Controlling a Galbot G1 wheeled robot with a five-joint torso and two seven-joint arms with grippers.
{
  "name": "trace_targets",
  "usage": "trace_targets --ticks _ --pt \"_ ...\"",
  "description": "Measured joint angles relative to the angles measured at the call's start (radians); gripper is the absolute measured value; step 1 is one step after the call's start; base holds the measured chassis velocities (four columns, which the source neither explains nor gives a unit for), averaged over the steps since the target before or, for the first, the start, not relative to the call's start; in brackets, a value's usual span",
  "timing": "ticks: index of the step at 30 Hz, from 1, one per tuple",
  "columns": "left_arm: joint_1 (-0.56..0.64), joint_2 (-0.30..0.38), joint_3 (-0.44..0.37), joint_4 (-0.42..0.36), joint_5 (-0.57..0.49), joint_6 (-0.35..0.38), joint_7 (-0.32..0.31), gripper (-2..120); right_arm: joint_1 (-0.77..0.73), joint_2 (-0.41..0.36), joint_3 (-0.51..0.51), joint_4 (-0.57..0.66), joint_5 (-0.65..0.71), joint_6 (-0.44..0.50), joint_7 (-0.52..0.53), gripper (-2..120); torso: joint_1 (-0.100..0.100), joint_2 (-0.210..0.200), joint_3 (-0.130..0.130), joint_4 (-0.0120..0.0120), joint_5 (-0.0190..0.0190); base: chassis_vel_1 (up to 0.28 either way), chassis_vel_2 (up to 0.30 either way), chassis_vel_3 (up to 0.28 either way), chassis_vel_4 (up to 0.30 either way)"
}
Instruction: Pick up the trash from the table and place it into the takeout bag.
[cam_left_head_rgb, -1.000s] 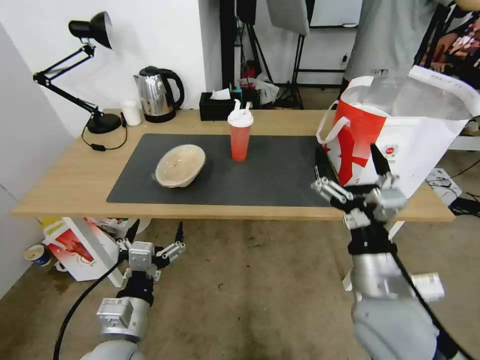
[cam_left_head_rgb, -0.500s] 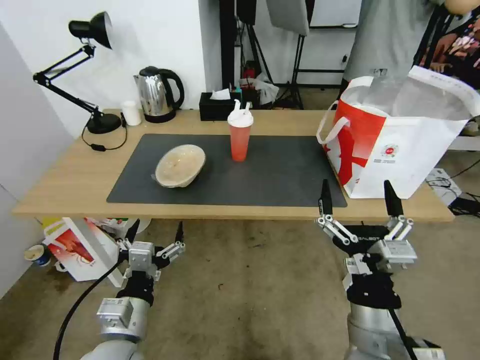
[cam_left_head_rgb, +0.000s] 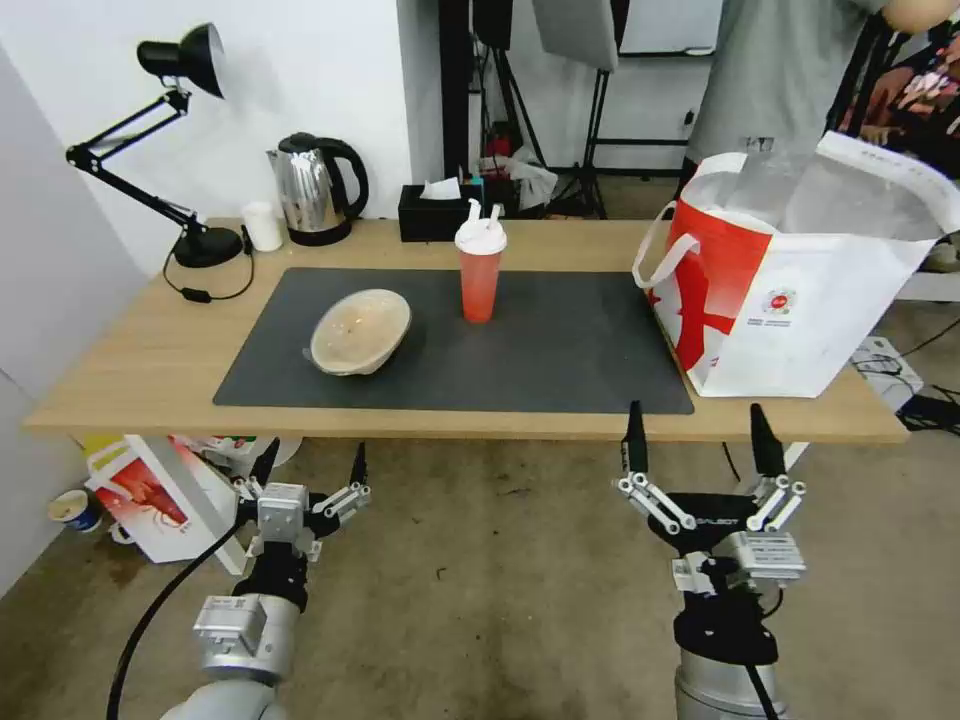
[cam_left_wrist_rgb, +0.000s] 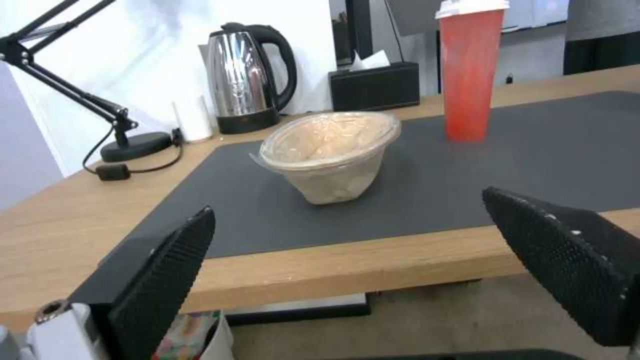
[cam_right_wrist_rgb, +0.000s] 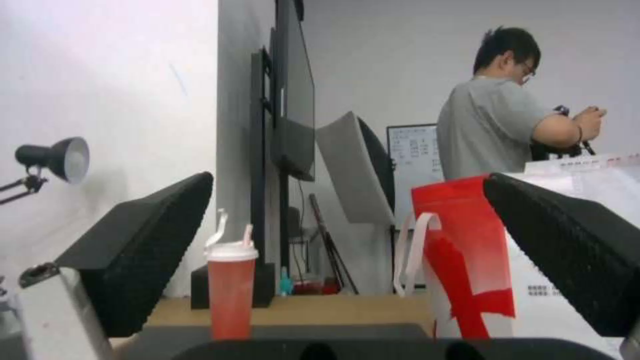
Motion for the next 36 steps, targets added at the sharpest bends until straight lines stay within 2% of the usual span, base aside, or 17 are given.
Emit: trace_targets --ticks 36 --pt "0.0 0.0 0.0 0.0 0.0 0.0 0.0 100 -0.041 0.031 -0.011 -0.048 -0.052 0.055 -0.011 100 0.0 0.0 0.0 -0.0001 0.0 0.0 0.0 0.0 0.0"
